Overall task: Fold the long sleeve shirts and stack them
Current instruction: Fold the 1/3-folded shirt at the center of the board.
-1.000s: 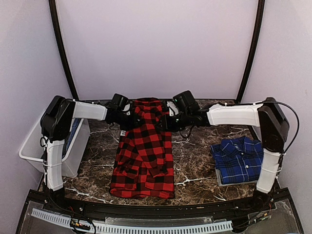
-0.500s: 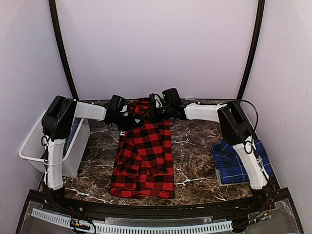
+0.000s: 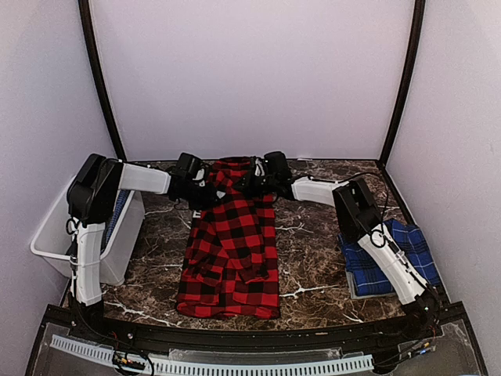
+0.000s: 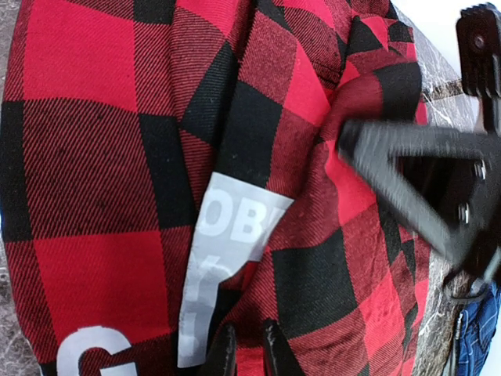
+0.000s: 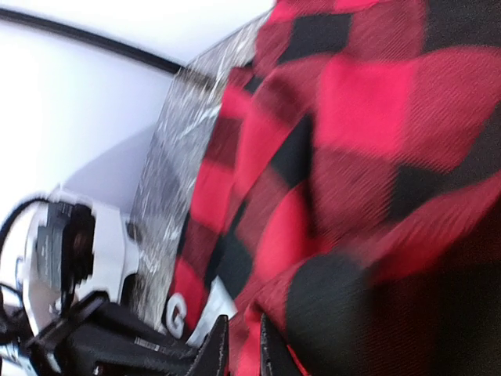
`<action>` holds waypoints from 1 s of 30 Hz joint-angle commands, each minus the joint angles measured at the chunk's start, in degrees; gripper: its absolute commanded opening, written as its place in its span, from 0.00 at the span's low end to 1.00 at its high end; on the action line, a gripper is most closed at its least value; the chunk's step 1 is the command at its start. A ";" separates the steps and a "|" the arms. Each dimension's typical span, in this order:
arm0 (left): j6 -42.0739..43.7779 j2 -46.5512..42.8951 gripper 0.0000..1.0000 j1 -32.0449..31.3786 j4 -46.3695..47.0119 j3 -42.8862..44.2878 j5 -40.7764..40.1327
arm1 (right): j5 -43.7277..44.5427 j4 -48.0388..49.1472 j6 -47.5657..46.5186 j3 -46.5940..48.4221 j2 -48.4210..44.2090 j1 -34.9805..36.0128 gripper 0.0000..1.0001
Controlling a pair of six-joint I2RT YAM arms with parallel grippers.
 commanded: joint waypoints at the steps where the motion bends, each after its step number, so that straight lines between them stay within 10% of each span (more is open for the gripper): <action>1: 1.02 -0.48 0.12 0.29 -3.34 -1.79 -0.29 | 6.07 6.41 8.08 4.03 3.93 -1.74 0.12; 15: 2.47 -1.84 0.12 0.23 -4.15 -2.01 -0.06 | 8.63 9.94 14.53 7.83 7.96 -3.82 0.14; 30: 4.53 -9.47 0.12 0.13 -6.66 1.86 -2.65 | -2.85 1.16 1.07 -0.61 -10.16 -4.85 0.32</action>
